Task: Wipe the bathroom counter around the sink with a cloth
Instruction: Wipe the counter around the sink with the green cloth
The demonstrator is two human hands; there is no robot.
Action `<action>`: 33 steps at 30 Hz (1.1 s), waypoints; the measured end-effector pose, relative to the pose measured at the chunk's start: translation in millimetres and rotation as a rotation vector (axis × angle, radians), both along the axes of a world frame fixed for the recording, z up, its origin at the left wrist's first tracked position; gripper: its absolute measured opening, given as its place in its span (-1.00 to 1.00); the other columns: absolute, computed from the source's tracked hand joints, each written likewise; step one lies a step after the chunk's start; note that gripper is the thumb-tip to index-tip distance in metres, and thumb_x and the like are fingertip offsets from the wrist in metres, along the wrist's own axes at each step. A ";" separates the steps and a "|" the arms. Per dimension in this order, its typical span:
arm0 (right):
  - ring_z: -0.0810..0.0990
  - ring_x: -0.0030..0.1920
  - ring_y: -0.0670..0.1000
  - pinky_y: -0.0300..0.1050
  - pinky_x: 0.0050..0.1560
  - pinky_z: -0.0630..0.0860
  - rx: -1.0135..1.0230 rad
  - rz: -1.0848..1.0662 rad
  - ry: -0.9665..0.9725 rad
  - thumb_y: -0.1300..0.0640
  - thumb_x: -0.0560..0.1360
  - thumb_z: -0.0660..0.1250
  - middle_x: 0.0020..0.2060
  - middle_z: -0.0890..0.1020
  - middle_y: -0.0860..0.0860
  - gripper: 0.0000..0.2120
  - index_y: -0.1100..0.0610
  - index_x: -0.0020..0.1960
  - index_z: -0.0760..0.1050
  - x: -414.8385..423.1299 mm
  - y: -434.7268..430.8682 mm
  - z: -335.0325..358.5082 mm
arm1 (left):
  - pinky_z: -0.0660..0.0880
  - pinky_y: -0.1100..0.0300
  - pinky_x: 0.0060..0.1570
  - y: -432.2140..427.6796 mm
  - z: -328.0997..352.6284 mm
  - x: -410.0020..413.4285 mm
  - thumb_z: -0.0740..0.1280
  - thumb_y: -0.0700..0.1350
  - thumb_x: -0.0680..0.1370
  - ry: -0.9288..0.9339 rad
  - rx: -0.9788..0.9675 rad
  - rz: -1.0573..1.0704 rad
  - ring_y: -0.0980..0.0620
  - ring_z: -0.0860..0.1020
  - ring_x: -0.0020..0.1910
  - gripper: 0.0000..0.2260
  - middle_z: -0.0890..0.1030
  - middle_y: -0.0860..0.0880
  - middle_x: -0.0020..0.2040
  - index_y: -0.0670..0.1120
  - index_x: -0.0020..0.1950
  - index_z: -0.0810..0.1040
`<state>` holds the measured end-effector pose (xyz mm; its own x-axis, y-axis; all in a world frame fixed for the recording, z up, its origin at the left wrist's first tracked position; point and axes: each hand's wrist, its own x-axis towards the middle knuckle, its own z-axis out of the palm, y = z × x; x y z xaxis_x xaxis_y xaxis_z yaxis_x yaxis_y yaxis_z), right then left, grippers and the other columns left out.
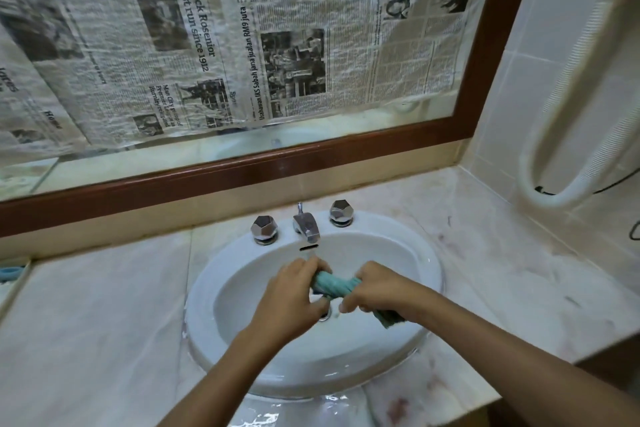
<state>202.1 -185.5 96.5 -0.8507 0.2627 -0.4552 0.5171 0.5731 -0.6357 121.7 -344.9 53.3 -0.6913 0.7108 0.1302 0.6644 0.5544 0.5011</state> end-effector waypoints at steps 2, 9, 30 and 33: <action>0.40 -0.40 -0.03 -0.16 -0.32 0.30 -0.192 -0.067 -0.027 0.06 0.37 0.48 -0.44 0.46 0.00 -0.76 0.11 -0.29 0.44 24.0 8.0 -12.6 | 0.44 0.18 0.02 0.0 -20.4 19.4 0.40 -0.05 0.43 -0.193 0.127 0.139 0.10 0.47 0.02 -0.60 0.47 0.12 0.07 0.23 0.16 0.34; 0.41 -0.28 -0.12 -0.32 -0.31 0.30 -0.006 -0.209 0.182 0.00 0.55 0.29 -0.20 0.38 0.02 -0.72 -0.01 -0.32 0.36 86.9 -2.9 -54.1 | 0.52 0.15 0.04 45.0 -27.6 102.8 0.27 0.14 0.57 -1.172 0.493 0.292 0.08 0.64 -0.04 -0.72 0.66 0.01 0.05 0.00 0.14 0.56; 0.67 -0.13 0.26 0.02 -0.22 0.64 -1.497 -0.906 0.426 0.12 -0.02 0.72 0.10 0.57 0.41 -0.12 0.39 0.22 0.52 186.1 79.8 -92.4 | 0.46 -0.07 0.18 147.4 -61.4 160.2 0.16 0.09 0.57 -1.643 0.741 0.341 -0.21 0.57 0.14 -0.52 0.64 -0.24 0.14 -0.24 0.27 0.52; 0.67 -0.25 0.24 0.02 -0.30 0.62 -1.381 -0.991 0.451 0.14 0.20 0.62 -0.09 0.63 0.39 -0.38 0.43 0.14 0.54 192.6 106.7 -85.4 | 0.40 0.02 -0.01 157.9 -65.2 153.8 0.12 0.13 0.62 -1.528 0.602 0.353 -0.07 0.58 -0.10 -0.60 0.71 -0.07 -0.06 -0.12 0.19 0.56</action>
<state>394.7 -78.7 11.0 -0.7345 0.3728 -0.5670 -0.0319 -0.8536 -0.5199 275.5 -187.0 -11.9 -0.5358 0.6063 -0.5877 -0.7049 0.0620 0.7066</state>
